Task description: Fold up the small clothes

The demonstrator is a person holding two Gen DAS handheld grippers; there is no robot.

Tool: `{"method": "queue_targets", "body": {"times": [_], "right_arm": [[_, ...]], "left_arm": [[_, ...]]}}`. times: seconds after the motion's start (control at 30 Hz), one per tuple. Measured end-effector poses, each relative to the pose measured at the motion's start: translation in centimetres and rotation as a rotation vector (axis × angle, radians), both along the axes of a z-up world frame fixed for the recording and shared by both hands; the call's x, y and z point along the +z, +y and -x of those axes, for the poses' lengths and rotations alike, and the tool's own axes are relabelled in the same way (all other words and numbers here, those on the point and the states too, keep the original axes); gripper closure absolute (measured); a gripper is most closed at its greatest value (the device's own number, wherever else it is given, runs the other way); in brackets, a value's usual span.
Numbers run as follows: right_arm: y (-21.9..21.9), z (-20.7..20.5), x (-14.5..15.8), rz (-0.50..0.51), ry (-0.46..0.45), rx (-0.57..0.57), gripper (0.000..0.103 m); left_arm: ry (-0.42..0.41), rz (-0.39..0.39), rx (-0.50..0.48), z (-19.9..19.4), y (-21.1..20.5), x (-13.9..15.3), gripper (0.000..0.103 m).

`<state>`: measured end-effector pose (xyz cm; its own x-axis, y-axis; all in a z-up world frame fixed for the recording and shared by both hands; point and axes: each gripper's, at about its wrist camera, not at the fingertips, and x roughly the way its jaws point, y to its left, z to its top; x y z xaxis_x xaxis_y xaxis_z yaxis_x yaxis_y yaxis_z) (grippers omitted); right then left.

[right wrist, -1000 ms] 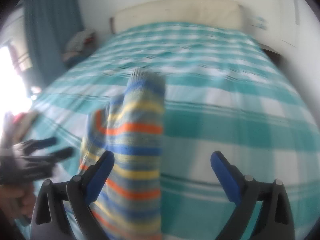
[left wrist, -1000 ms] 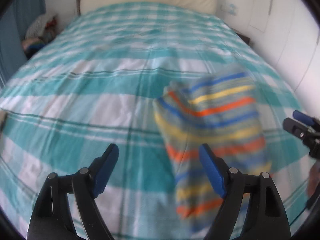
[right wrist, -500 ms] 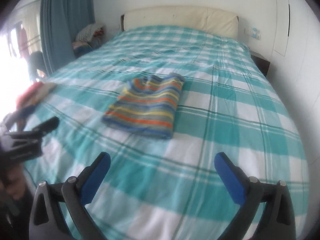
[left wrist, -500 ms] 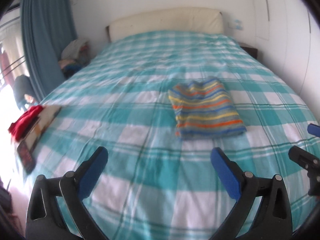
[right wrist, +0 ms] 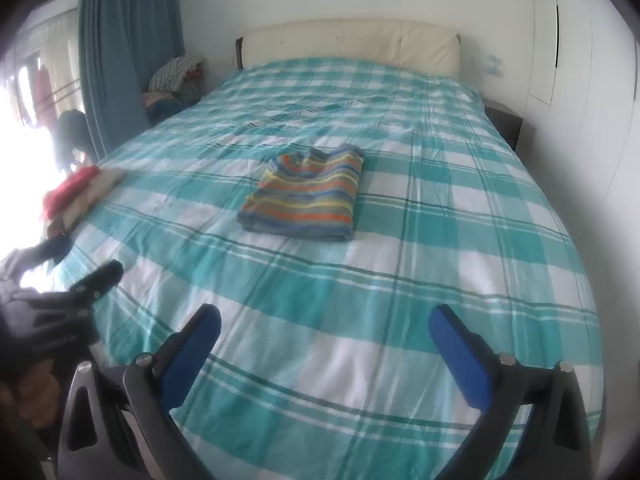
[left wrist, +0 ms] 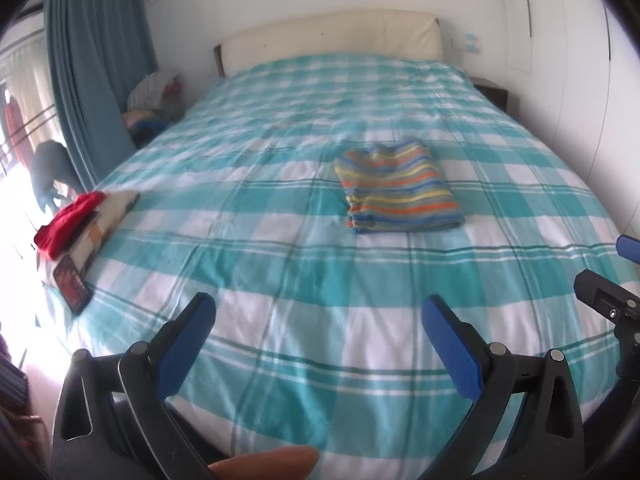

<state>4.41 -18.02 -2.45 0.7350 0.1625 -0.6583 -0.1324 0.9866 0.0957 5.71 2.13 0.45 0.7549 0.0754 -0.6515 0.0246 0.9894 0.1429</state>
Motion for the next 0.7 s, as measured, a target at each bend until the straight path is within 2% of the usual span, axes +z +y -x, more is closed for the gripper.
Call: {"method": "queue_targets", "body": {"times": [0.5, 0.7], "right_arm": [[2.9, 1.3, 2.0, 0.132, -0.018, 0.028, 0.001], [3.2, 1.7, 2.6, 0.127, -0.026, 0.029, 0.001]], "left_arm": [[0.014, 0.049, 0.008, 1.3, 0.4, 1.3, 0.0], [0.012, 0.037, 0.013, 1.4, 0.3, 1.7, 0.0]]}}
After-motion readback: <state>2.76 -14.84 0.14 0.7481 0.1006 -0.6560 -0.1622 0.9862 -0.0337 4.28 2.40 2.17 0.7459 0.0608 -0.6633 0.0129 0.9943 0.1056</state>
